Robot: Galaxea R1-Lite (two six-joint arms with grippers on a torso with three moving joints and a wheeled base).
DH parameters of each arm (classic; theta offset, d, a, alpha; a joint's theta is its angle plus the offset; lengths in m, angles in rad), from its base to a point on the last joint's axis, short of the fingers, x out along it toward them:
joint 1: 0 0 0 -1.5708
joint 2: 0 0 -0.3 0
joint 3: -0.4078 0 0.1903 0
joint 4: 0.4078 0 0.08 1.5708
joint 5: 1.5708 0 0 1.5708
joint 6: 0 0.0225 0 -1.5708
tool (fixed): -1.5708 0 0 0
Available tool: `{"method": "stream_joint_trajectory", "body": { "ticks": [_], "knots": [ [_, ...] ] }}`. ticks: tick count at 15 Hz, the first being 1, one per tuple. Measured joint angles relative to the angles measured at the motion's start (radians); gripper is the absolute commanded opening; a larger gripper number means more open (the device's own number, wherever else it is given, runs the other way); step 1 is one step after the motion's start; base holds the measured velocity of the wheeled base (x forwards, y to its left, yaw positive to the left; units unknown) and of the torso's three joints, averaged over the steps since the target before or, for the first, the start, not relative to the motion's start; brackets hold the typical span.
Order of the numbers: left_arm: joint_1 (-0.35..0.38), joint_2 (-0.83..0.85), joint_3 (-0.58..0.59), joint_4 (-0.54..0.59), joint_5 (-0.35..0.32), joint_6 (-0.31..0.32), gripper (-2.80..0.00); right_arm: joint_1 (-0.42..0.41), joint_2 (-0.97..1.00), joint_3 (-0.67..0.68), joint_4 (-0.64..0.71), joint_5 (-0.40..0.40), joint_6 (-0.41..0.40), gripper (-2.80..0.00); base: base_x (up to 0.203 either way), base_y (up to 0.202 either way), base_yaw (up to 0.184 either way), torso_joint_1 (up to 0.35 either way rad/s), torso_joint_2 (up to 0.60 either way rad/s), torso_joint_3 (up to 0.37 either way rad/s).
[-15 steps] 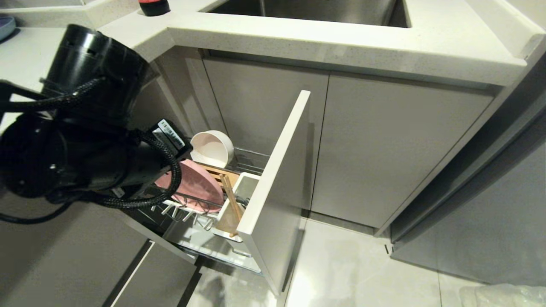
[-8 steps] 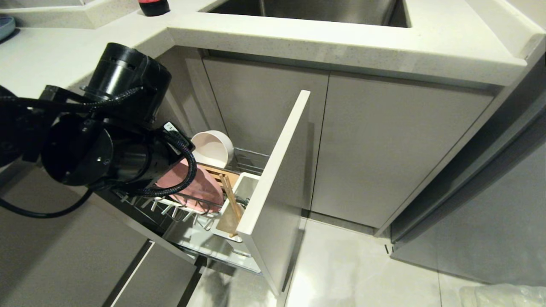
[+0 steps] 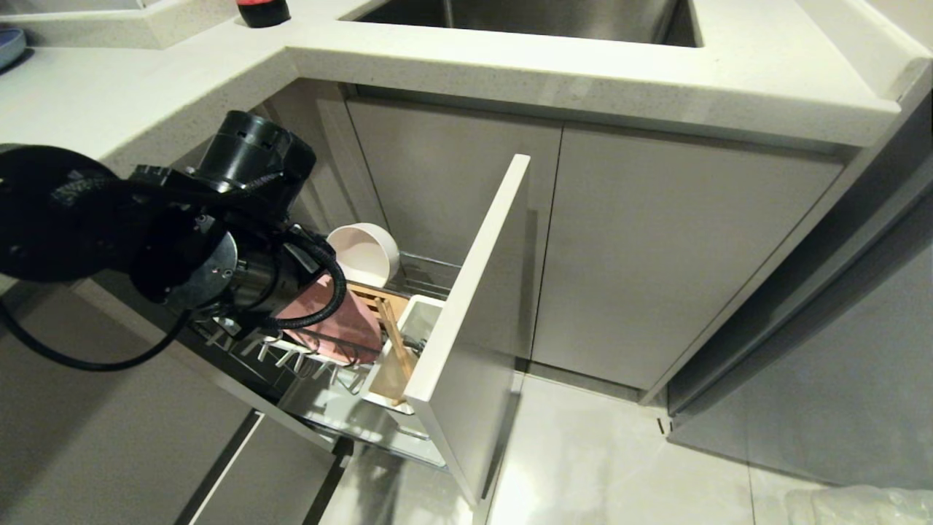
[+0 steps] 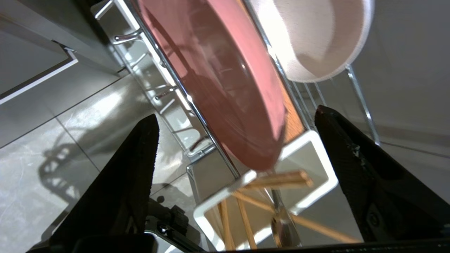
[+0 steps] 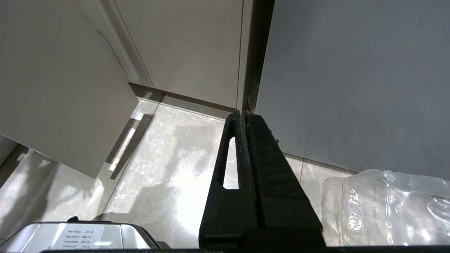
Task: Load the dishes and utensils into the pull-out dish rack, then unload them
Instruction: Take the plate out of the cupboard
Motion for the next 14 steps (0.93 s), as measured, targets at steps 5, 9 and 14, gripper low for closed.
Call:
{"method": "stream_joint_trajectory", "body": {
  "ticks": [5,9,14],
  "knots": [
    [0.028,0.054,-0.023,0.0,-0.012,-0.001,0.0,0.0,0.0,0.0,0.0,0.0,0.0,-2.8,0.0,0.0,0.0,0.0,0.0,0.0],
    [0.031,0.076,-0.027,0.003,-0.015,-0.022,0.0,0.0,0.0,0.0,0.0,0.0,0.0,-2.8,0.0,0.0,0.0,0.0,0.0,0.0],
    [0.033,0.086,-0.028,0.003,-0.015,-0.025,-2.8,0.0,0.0,0.0,0.0,0.0,0.0,-2.8,0.0,0.0,0.0,0.0,0.0,0.0]
  ]
}}
